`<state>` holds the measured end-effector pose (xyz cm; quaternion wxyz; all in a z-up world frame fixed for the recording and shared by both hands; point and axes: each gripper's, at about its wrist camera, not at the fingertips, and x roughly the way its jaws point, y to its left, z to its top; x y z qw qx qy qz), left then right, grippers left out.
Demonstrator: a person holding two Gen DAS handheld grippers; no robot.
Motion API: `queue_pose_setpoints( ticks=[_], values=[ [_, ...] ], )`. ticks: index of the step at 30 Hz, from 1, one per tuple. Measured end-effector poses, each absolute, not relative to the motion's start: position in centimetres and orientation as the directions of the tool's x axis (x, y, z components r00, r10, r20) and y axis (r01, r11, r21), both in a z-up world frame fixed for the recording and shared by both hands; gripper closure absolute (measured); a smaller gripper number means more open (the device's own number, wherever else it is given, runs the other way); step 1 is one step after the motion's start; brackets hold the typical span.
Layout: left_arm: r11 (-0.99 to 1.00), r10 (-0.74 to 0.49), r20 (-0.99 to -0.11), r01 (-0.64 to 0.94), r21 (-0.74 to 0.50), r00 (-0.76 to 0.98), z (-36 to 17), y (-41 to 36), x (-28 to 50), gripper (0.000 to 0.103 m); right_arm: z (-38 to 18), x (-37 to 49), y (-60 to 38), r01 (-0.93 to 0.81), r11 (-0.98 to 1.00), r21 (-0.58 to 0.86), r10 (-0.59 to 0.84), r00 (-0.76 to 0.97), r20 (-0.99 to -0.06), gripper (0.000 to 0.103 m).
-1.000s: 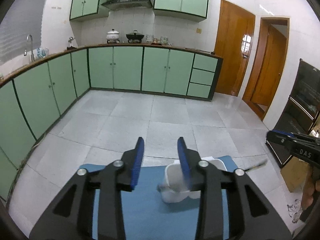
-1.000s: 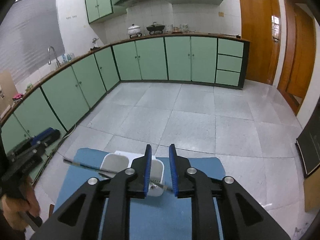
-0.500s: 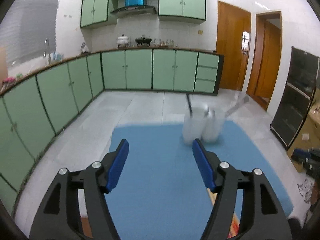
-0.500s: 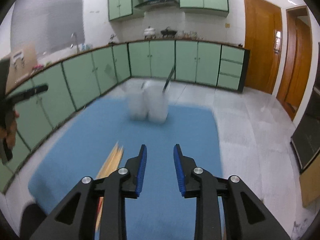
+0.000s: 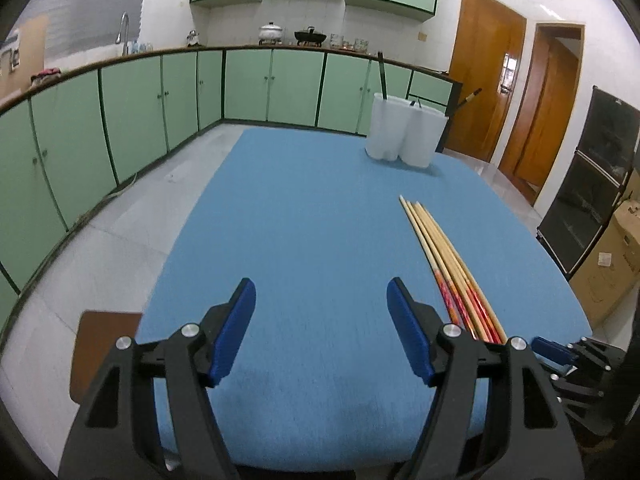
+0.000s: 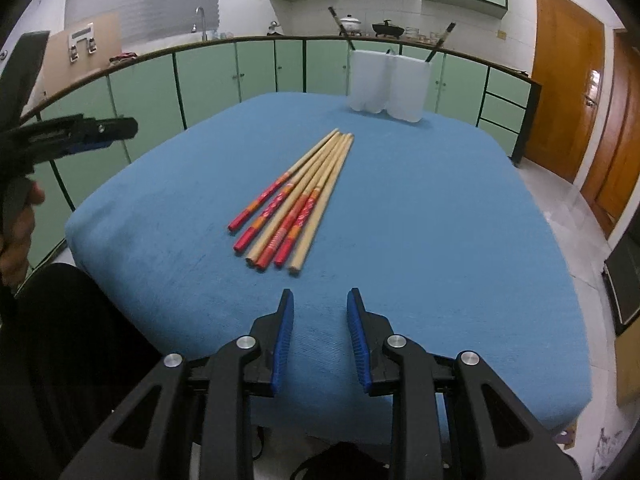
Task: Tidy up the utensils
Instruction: 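Move both open tools back over the remaining chopsticks, then grasp a plain wooden chopstick by its end with the right tool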
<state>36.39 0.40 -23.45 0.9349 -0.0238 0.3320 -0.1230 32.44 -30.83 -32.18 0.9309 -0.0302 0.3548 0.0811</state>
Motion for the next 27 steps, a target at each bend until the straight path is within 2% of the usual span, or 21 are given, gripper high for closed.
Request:
queue_pose_setpoints(
  ticks=[14, 18, 27],
  values=[
    [0.953, -0.292, -0.65, 0.273, -0.134, 0.702, -25.8, -0.8, 36.4, 0.036, -32.7, 34.4, -30.3, -0.179, 0.984, -0.008, 0.134, 0.765, -0.629, 0.076],
    [0.939, -0.32, -0.663, 0.317, -0.13, 0.677, -26.7, -2.8, 36.2, 0.036, -32.8, 34.7, -30.9, -0.161, 0.987, -0.013, 0.117, 0.767, -0.631, 0.094],
    [0.914, -0.347, -0.694, 0.394, -0.099, 0.631, -28.9, -7.7, 36.1, 0.036, -32.8, 34.9, -36.5, -0.012, 1.0, 0.011, 0.016, 0.773, -0.634, 0.096]
  ],
)
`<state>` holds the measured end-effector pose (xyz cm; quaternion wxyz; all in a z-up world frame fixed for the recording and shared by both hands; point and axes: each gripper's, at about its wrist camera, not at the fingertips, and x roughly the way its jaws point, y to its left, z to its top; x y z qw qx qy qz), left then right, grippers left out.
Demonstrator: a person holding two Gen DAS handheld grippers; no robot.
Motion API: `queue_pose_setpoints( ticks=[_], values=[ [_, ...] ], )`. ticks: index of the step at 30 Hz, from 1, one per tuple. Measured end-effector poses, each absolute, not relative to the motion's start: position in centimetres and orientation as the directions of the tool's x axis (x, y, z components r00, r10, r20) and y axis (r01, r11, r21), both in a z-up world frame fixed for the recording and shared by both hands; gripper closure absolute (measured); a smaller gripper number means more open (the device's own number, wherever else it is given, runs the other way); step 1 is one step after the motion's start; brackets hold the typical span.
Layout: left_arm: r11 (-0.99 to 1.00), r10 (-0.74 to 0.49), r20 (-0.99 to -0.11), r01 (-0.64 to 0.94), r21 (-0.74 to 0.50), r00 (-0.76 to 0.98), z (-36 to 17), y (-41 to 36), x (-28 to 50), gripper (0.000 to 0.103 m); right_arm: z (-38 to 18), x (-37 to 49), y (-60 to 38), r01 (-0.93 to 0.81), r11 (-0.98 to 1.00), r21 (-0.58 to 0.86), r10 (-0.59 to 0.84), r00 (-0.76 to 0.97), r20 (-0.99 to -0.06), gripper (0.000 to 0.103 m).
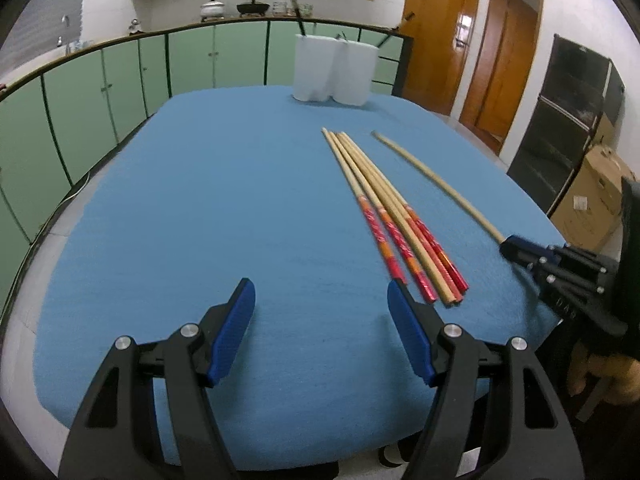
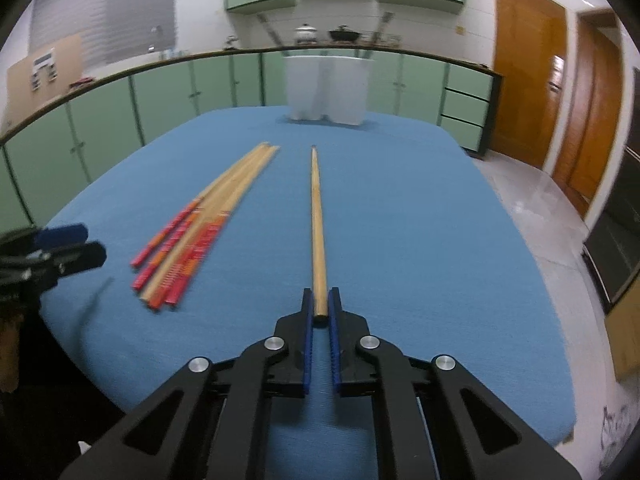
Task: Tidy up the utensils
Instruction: 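Grasp a plain wooden chopstick by its end with the right tool, then grasp a red-patterned chopstick with the left tool while the right tool holds the wooden one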
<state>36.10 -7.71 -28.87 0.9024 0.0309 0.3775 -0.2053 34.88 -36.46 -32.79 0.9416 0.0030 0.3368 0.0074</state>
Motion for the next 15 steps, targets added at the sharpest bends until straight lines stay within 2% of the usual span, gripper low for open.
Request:
queue_pose_setpoints(
  ticks=[7, 12, 13, 15],
  values=[
    [0.901, -0.328, -0.702, 0.432, -0.032, 0.632, -30.0, -10.6, 35.6, 0.036, -32.9, 34.6, -37.6, 0.005, 1.0, 0.03, 0.015, 0.776, -0.63, 0.096],
    [0.918, -0.285, -0.694, 0.397, 0.001, 0.661, -30.1, -11.8, 36.2, 0.035, -32.9, 34.5, -37.7, 0.004, 0.999, 0.038, 0.021, 0.779, -0.626, 0.095],
    [0.923, -0.281, -0.691, 0.386, -0.002, 0.667, -30.0, -11.9, 36.3, 0.038, -33.0, 34.6, -37.6, 0.004, 0.999, 0.038, 0.021, 0.78, -0.625, 0.095],
    [0.926, -0.282, -0.681, 0.377, -0.01, 0.675, -29.9, -12.0, 36.4, 0.056, -33.1, 34.5, -37.7, 0.003, 0.999, 0.036, 0.02, 0.782, -0.623, 0.095]
  ],
)
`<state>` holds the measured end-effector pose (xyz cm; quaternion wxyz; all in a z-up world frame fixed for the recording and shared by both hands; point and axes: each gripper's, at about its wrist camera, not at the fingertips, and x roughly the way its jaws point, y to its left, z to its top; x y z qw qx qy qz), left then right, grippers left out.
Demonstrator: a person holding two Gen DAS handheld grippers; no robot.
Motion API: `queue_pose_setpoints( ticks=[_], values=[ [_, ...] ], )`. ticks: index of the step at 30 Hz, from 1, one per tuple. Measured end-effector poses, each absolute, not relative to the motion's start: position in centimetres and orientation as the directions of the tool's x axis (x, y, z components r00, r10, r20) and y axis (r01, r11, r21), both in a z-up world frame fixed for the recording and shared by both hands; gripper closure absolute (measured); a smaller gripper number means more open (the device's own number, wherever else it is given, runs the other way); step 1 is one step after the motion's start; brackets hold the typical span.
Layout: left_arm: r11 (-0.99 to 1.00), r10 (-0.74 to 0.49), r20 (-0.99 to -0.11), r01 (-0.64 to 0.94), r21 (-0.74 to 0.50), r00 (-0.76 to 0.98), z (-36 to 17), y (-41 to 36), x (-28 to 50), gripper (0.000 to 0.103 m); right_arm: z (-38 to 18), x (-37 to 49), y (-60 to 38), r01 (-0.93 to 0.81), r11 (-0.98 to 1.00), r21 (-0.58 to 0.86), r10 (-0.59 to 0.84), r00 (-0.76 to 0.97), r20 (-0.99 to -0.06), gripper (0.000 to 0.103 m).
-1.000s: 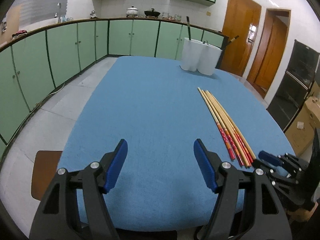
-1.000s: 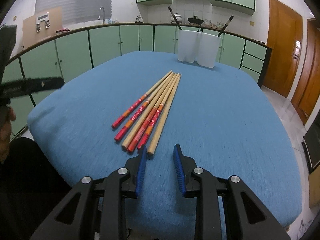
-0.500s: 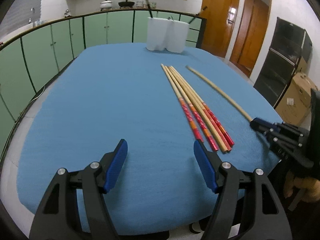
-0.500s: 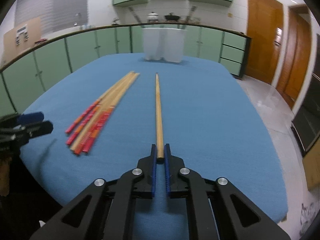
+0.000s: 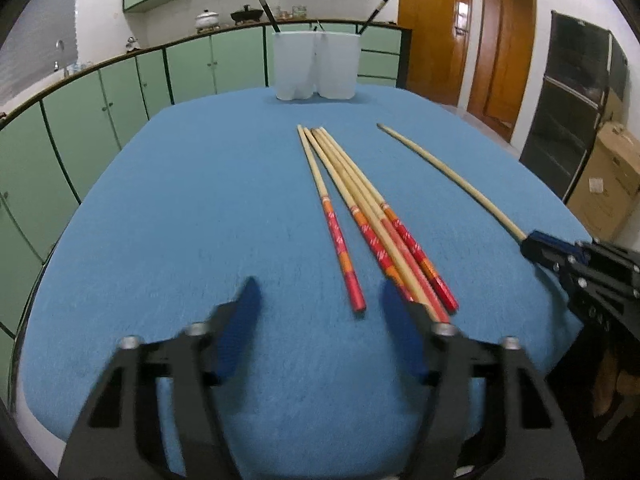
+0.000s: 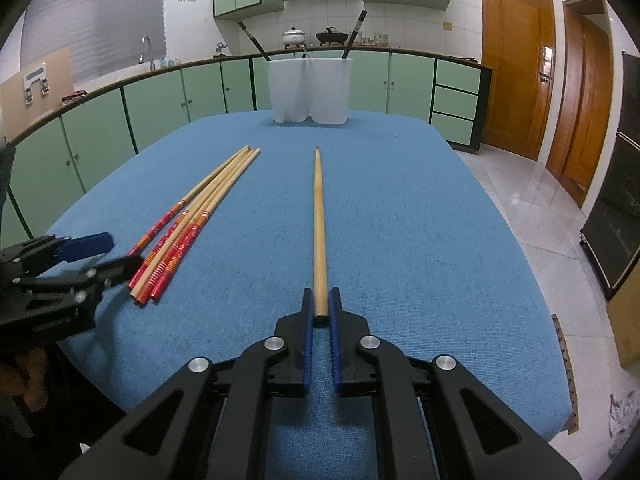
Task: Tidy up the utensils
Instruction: 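Grasp a red-patterned chopstick with the left tool while the right tool holds the wooden one, then lift both held chopsticks and carry them over the white holder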
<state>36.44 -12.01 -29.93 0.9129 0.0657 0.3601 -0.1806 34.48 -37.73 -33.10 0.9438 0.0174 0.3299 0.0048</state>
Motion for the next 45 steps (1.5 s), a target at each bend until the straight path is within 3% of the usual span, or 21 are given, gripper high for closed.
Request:
queue_pose_setpoints(
  ticks=[5, 13, 21, 26, 45],
  values=[
    [0.94, -0.277, -0.666, 0.339, -0.038, 0.693, -29.8, -11.5, 36.7, 0.098, -33.2, 34.3, -37.5, 0.0, 1.0, 0.019, 0.012, 0.786, -0.618, 0.095],
    [0.985, -0.147, -0.666, 0.17, -0.031, 0.731, -29.6, -9.2, 37.1, 0.098, -33.3, 34.4, -36.5, 0.052, 0.998, -0.03, -0.059, 0.787, -0.614, 0.095],
    [0.975, -0.185, -0.674, 0.222, -0.032, 0.716, -29.5, -8.6, 36.8, 0.09, -33.3, 33.4, -35.4, -0.013, 0.998, -0.054, -0.022, 0.796, -0.604, 0.095],
    [0.969, -0.214, -0.679, 0.238, -0.06, 0.702, -29.3, -8.1, 36.8, 0.097, -32.6, 33.5, -35.6, -0.019, 0.999, -0.039, -0.009, 0.794, -0.608, 0.096],
    [0.968, -0.231, -0.656, 0.24, -0.078, 0.718, -17.6, -6.9, 34.0, 0.098, -19.3, 30.6, -36.8, -0.015, 1.0, 0.023, 0.025, 0.857, -0.514, 0.096]
  ],
)
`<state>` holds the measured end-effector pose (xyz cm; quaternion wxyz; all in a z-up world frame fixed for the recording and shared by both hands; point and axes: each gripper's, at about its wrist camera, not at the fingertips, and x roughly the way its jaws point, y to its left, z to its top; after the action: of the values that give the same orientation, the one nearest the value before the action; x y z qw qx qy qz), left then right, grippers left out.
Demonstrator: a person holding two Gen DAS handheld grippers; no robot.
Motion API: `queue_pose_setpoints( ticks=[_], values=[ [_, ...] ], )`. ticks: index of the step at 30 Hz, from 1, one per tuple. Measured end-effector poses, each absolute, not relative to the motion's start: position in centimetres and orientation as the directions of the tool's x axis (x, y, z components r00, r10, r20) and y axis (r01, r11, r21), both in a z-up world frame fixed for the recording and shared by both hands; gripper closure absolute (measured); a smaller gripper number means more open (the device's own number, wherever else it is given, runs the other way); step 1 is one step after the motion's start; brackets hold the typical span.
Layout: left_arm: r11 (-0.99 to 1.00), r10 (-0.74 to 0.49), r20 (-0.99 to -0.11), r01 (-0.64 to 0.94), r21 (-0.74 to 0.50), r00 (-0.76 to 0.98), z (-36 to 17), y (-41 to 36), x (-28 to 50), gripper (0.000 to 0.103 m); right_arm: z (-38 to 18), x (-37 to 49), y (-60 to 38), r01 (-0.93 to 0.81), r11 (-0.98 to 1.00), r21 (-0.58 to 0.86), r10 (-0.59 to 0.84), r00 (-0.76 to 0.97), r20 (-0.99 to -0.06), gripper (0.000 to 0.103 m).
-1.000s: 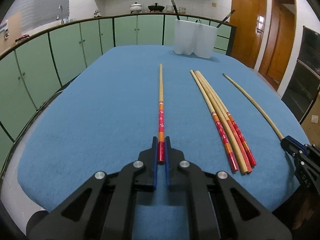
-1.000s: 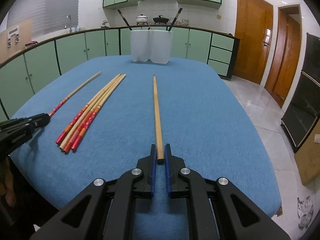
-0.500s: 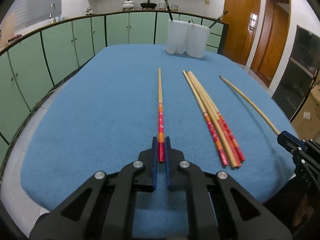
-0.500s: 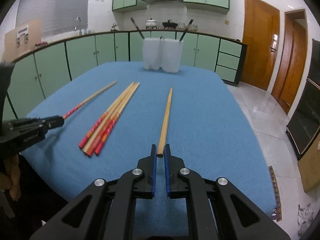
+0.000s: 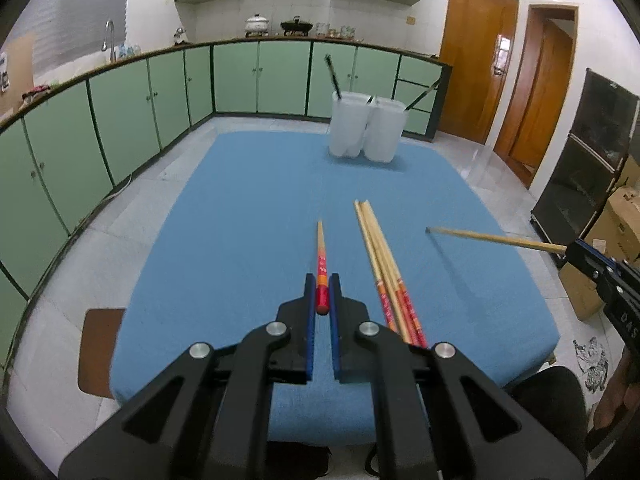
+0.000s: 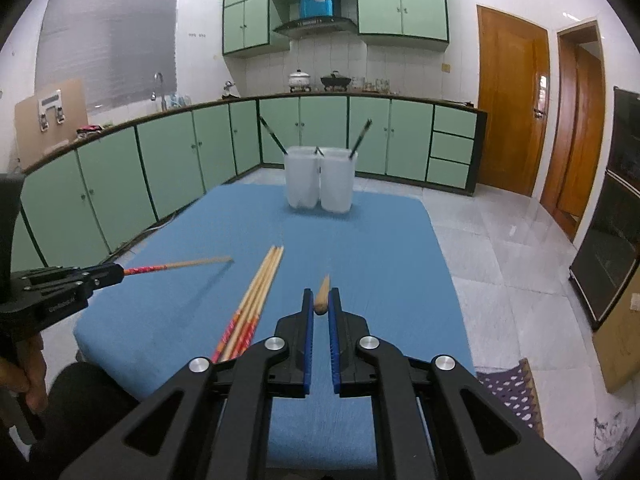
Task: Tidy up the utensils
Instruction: 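Lift both held chopsticks and carry them over the white holder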
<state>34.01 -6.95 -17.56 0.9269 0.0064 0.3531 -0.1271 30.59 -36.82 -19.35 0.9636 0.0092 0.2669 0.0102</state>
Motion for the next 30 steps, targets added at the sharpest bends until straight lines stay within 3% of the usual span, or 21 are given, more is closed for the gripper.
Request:
queue_pose_setpoints(
  ticks=[10, 18, 30],
  values=[
    [0.95, -0.27, -0.601, 0.311, -0.038, 0.752, -11.8, -8.3, 33.2, 0.098, -14.6, 32.4, -36.3, -0.1, 0.994, -0.052, 0.057, 0.843, -0.535, 0.096],
    [0.942, -0.287, -0.603, 0.334, -0.037, 0.744, -10.2, -8.4, 35.3, 0.098, -12.7, 36.4, -37.1, -0.133, 0.99, -0.044, 0.082, 0.808, -0.584, 0.096],
    [0.919, -0.341, -0.672, 0.385, -0.089, 0.658, -8.8, -8.5, 41.9, 0.098, -10.5, 43.4, -38.3, -0.167, 0.986, -0.022, 0.111, 0.745, -0.658, 0.096]
  ],
)
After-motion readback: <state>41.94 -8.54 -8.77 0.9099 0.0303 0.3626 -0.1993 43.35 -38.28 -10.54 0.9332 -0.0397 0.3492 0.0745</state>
